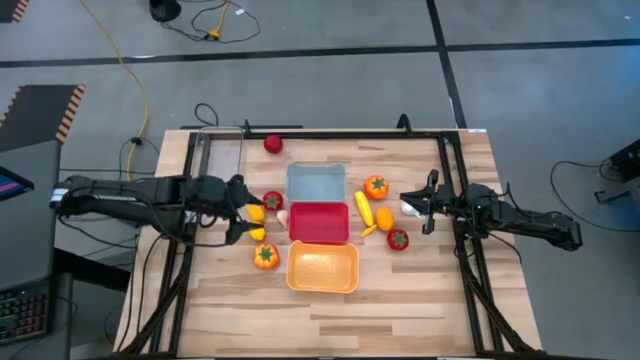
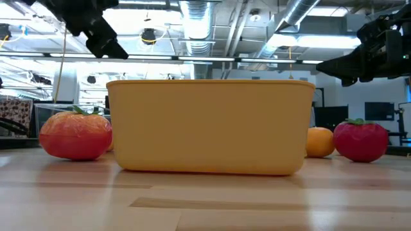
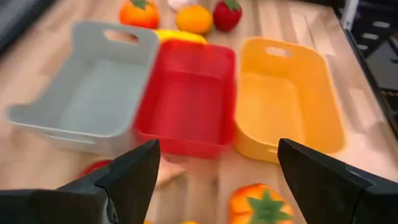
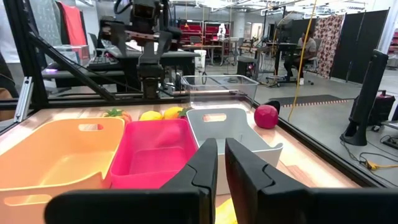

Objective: Sort produce into baskets
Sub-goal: Put the bottom orange tomato into the yellow bin

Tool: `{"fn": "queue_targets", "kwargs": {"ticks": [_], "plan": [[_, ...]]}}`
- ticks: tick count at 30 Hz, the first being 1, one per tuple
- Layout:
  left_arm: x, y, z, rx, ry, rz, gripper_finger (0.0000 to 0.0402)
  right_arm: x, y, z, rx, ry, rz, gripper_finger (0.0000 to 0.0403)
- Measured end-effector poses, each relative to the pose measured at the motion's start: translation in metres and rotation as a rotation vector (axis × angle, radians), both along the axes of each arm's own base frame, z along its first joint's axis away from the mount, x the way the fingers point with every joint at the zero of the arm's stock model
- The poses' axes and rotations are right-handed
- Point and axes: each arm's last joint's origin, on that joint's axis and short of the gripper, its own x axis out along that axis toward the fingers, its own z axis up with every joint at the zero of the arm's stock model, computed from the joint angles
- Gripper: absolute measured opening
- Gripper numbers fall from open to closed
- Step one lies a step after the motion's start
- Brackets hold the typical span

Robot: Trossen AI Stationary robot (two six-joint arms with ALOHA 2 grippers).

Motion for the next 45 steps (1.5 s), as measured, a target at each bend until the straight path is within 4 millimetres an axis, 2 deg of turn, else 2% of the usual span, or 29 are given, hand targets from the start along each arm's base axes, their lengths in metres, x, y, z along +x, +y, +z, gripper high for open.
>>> {"fn": "queue_targets", "kwargs": {"ticks": [5,9,17,26,45], "plan": [[0.015,-0.012,-0.008,-0.149,0.099,0.055,0.0313,0.000,0.000,0.000,0.000,-0.001,0.000,0.0061],[0.023,-0.020,-0.016,-0.165,0.141,0.034,0.0318,0.000,0.000,0.000,0.000,-0.001,0.000,0.0061],[0.032,-0.039,-0.032,-0.215,0.252,0.009,0.0394,0.000,0.000,0.000,0.000,-0.001,0.000,0.0061],[0.042,-0.056,-0.053,-0.111,0.343,-0.031,0.0382,0.000,0.000,0.000,0.000,-0.001,0.000,0.0061],[0.060,-0.065,-0.101,-0.075,0.578,-0.095,0.0381,0.000,0.000,0.000,0.000,-0.001,0.000,0.0061]]}}
